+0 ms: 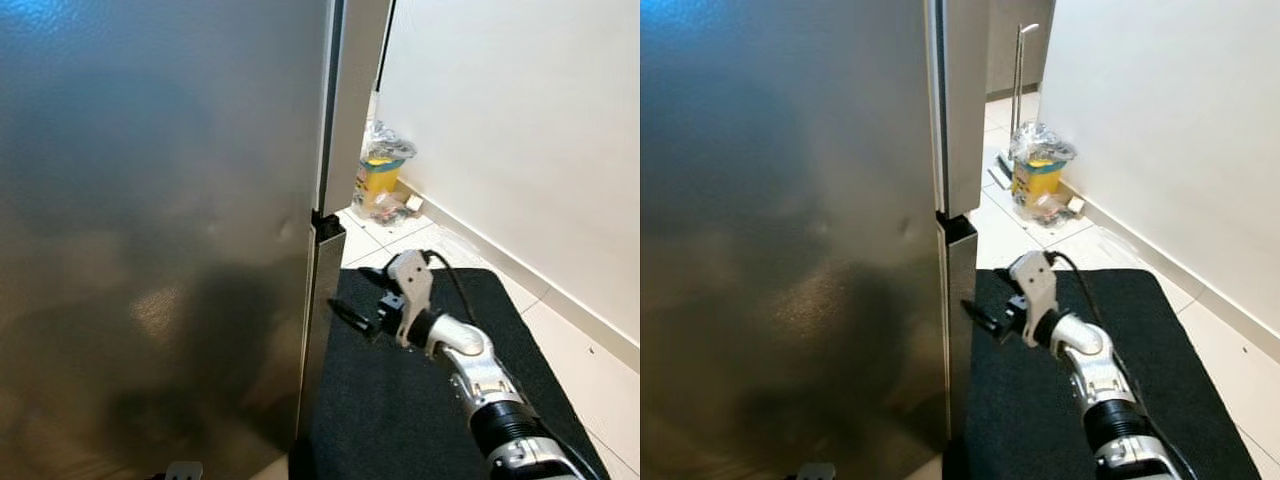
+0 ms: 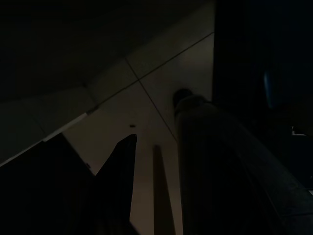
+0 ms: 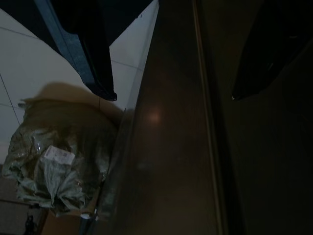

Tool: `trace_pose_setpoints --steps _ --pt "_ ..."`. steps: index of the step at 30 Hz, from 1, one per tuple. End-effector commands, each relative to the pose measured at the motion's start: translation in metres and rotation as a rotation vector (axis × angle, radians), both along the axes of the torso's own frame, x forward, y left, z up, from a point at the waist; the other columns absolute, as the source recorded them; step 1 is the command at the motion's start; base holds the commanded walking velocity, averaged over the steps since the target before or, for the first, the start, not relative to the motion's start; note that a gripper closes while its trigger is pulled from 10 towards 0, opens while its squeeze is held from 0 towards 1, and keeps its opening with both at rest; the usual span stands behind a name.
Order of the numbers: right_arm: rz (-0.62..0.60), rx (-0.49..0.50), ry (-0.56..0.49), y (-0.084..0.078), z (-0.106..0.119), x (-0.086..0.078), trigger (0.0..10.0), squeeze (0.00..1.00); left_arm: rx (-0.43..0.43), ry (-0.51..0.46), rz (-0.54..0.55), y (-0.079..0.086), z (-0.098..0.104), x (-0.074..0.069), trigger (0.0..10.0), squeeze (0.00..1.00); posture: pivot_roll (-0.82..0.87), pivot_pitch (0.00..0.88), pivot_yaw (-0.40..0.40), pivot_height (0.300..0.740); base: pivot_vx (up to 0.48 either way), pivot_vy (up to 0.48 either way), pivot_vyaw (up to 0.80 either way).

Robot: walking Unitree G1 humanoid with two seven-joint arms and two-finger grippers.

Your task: Restocking fridge

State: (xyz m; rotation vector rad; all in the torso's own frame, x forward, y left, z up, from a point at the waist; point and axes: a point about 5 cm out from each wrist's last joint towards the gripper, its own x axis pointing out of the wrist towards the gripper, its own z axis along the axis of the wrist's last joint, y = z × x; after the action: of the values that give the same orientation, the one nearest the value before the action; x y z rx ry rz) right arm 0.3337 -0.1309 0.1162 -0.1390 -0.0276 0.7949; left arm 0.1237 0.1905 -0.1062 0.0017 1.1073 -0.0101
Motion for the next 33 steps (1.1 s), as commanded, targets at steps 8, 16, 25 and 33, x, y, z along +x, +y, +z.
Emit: trace_pose_setpoints --steps 8,16,25,33 --pt "-0.097 -0.064 -0.064 0.014 0.022 0.025 10.0 0.0 -0.007 0.061 0.003 -0.001 -0.007 -0.023 10.0 0.0 -0.04 0.117 -0.028 0.74 0.0 0.0 0.0" --pt "-0.141 -0.028 -0.119 0.024 0.041 0.037 10.0 0.0 -0.003 0.073 0.004 0.001 -0.008 -0.03 10.0 0.0 -0.02 0.132 -0.026 0.74 0.0 0.0 0.0" --pt "-0.123 -0.023 -0.124 0.03 0.044 0.04 10.0 0.0 0.009 0.068 0.0 0.006 -0.007 -0.029 10.0 0.0 -0.02 0.13 -0.022 0.74 0.0 0.0 0.0" --pt "0.036 0.042 -0.102 0.045 0.044 0.031 10.0 0.0 0.008 0.062 -0.009 0.005 -0.006 -0.026 10.0 0.0 -0.02 0.125 -0.019 0.74 0.0 0.0 0.0"
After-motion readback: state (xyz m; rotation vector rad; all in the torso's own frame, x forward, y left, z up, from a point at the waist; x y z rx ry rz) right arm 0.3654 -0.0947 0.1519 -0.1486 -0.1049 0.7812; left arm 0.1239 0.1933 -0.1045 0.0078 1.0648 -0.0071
